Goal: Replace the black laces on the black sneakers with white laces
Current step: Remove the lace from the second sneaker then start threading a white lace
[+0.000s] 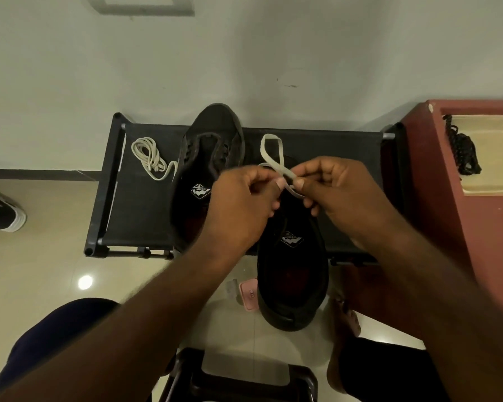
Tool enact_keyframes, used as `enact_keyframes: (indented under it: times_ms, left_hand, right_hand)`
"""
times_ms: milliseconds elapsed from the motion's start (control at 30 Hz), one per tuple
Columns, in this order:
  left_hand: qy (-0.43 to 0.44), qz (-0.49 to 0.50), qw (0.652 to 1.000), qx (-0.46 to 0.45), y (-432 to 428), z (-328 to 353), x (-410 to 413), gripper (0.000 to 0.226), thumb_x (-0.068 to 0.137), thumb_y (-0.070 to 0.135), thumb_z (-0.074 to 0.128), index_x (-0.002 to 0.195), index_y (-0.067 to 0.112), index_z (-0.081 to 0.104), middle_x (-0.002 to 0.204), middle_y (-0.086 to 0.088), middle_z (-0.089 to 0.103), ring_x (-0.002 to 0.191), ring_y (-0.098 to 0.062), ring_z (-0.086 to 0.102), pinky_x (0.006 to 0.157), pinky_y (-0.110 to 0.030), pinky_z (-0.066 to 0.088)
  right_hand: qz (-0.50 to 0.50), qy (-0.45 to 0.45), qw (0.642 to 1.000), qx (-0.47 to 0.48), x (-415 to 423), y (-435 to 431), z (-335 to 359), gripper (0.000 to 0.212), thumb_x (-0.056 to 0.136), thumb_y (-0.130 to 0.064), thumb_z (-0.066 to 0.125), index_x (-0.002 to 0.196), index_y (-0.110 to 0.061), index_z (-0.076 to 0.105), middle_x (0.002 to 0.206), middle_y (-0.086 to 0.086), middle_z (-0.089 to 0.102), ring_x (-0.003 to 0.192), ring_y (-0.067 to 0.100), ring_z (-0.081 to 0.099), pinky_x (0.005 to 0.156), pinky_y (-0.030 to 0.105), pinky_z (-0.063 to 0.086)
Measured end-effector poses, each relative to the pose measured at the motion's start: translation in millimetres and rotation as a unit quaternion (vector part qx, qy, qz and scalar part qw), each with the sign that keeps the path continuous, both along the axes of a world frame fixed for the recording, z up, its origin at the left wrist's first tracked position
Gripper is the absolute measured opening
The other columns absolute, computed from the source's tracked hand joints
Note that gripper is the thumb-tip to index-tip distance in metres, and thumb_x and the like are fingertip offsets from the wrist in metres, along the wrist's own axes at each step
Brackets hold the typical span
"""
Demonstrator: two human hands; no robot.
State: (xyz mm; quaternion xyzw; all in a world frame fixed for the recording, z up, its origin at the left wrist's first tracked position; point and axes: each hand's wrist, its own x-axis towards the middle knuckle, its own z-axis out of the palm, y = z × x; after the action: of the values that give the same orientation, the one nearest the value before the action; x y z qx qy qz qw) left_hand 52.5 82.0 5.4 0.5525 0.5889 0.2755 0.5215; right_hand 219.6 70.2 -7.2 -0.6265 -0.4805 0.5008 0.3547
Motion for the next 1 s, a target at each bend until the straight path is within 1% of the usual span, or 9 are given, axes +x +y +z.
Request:
enact_keyframes:
  times_ms: [33,100,167,300,367,467,667,833,1000]
  left_hand:
    - [0.070,-0.042,0.996,0.018,-8.9,-1.2,-2.3,0.013,0.094,0.026,0.064,0.104,0.021,0.070,0.088,0.003,0.069,0.079,-0.008,0.067,0.075,-0.025,0.057]
    - [0.202,-0.148,0.967,0.049,-29.0,-1.5,-5.4,0.025,0.095,0.039,0.058,0.114,0.024,0.068,0.101,0.007,0.061,0.088,-0.005,0.060,0.082,-0.025,0.053]
    - [0.250,-0.202,0.945,0.062,-40.5,-2.2,-7.6,0.036,0.096,0.045,0.053,0.122,0.023,0.064,0.108,0.006,0.052,0.094,-0.007,0.054,0.082,-0.020,0.045]
    - [0.258,-0.223,0.938,0.059,-42.0,-5.2,-9.4,0.042,0.095,0.048,0.052,0.130,0.025,0.057,0.107,0.005,0.046,0.091,-0.008,0.050,0.073,-0.016,0.039]
    - [0.261,-0.239,0.934,0.050,-42.8,-6.3,-9.3,0.045,0.095,0.049,0.053,0.133,0.026,0.053,0.111,0.004,0.046,0.096,-0.010,0.051,0.079,-0.019,0.043]
    - [0.279,-0.261,0.923,0.048,-43.3,-5.8,-8.8,0.055,0.094,0.050,0.055,0.142,0.026,0.046,0.124,0.002,0.046,0.110,-0.014,0.052,0.090,-0.022,0.043]
    - [0.300,-0.285,0.909,0.051,-46.1,-5.1,-8.4,0.060,0.091,0.050,0.060,0.144,0.027,0.042,0.125,0.003,0.044,0.111,-0.016,0.053,0.089,-0.026,0.046]
    - [0.300,-0.279,0.911,0.052,-44.9,-7.2,-9.9,0.059,0.089,0.050,0.063,0.140,0.028,0.045,0.122,0.004,0.046,0.110,-0.018,0.053,0.088,-0.029,0.047]
    - [0.304,-0.281,0.908,0.059,-45.9,-10.6,-8.9,0.060,0.089,0.050,0.063,0.141,0.027,0.045,0.125,0.003,0.046,0.111,-0.018,0.053,0.087,-0.027,0.043]
  right_hand:
    - [-0.015,-0.002,1.000,-0.009,1.2,0.8,-2.6,0.012,0.095,-0.010,0.064,0.100,-0.018,0.072,0.079,0.001,0.071,0.062,0.008,0.060,0.054,0.020,0.050]
    - [-0.035,0.000,0.999,-0.036,2.3,1.8,-6.4,0.013,0.096,-0.011,0.062,0.100,-0.019,0.071,0.078,-0.001,0.071,0.062,0.007,0.059,0.054,0.021,0.049]
    - [-0.041,0.018,0.998,-0.054,-0.7,2.5,-7.3,0.008,0.095,-0.011,0.064,0.099,-0.014,0.070,0.080,0.001,0.073,0.062,0.009,0.059,0.052,0.021,0.046]
    - [-0.034,0.013,0.998,-0.045,-10.1,1.7,-6.0,0.002,0.092,-0.009,0.067,0.093,-0.009,0.069,0.080,0.003,0.076,0.056,0.000,0.059,0.049,0.012,0.042]
    - [-0.022,-0.017,0.999,-0.029,-12.4,0.9,-6.1,0.002,0.091,-0.009,0.070,0.090,-0.010,0.071,0.077,0.000,0.074,0.058,-0.003,0.062,0.053,0.009,0.044]
    - [-0.005,-0.074,0.997,-0.012,-16.4,1.4,-8.1,0.005,0.088,-0.010,0.073,0.086,-0.014,0.073,0.077,-0.002,0.074,0.068,0.002,0.068,0.062,0.010,0.049]
    - [-0.010,-0.150,0.988,0.015,-28.0,2.7,-13.4,0.022,0.086,-0.011,0.076,0.075,-0.028,0.067,0.068,-0.015,0.068,0.063,-0.005,0.066,0.058,0.006,0.045]
    - [-0.010,-0.178,0.984,0.009,-33.1,-0.4,-14.1,0.026,0.084,-0.014,0.077,0.074,-0.035,0.067,0.076,-0.021,0.068,0.075,-0.009,0.065,0.069,0.012,0.048]
    - [-0.040,-0.150,0.988,-0.006,-35.0,0.2,-14.9,0.025,0.082,-0.010,0.079,0.075,-0.032,0.070,0.076,-0.018,0.070,0.074,-0.004,0.069,0.073,0.020,0.056]
